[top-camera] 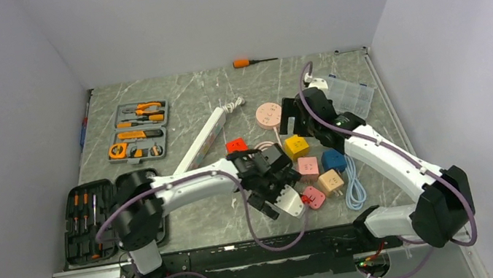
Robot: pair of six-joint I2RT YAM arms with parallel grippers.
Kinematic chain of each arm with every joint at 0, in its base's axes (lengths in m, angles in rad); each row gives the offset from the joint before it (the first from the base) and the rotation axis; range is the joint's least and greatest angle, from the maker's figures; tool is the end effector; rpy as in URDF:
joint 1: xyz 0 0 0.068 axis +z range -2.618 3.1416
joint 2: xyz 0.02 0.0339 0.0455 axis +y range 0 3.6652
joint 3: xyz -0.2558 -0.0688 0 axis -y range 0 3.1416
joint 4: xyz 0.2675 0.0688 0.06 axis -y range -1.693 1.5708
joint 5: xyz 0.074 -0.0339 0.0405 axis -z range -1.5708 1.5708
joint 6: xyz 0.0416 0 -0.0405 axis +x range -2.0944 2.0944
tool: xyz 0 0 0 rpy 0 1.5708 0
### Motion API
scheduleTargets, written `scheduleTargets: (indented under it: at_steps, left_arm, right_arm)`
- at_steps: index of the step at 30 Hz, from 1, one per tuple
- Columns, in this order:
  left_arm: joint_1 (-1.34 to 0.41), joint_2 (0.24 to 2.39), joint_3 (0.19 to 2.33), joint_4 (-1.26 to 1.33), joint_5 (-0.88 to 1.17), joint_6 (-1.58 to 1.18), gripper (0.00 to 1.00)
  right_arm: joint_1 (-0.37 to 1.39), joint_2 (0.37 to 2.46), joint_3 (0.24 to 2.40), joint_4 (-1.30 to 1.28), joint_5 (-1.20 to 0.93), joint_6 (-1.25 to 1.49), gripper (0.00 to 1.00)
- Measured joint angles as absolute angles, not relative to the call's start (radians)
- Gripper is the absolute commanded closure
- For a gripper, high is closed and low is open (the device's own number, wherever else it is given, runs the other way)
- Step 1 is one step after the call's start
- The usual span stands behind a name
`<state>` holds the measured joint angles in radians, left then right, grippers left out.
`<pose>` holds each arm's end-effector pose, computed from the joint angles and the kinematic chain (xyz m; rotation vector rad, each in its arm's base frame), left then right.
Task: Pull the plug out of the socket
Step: Move the socket to the center of the board.
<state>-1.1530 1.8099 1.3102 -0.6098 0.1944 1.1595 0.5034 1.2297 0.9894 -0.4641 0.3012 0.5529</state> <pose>0.1530 -0.3645 0.1837 2.4673 1.0190 -0.2582 0.2645 0.1316 0.2755 0.2128 2.2373 0.2287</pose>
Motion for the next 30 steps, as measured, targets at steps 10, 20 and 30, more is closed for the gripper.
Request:
scheduleTargets:
  at_steps: [10, 20, 30]
  left_arm:
    - [-0.996, 1.486, 1.718, -1.179, 0.254, 0.944, 0.00]
    - [-0.392, 1.237, 1.766, -1.375, 0.324, 0.854, 0.01]
    - [-0.174, 1.095, 1.449, -1.376, 0.276, 0.805, 0.01]
  right_arm:
    - [0.590, 1.357, 1.036, -0.462, 0.282, 0.540, 0.18]
    - [0.764, 1.610, 1.208, -0.387, 0.223, 0.540, 0.01]
    - [0.850, 1.826, 1.303, -0.350, 0.216, 0.519, 0.00]
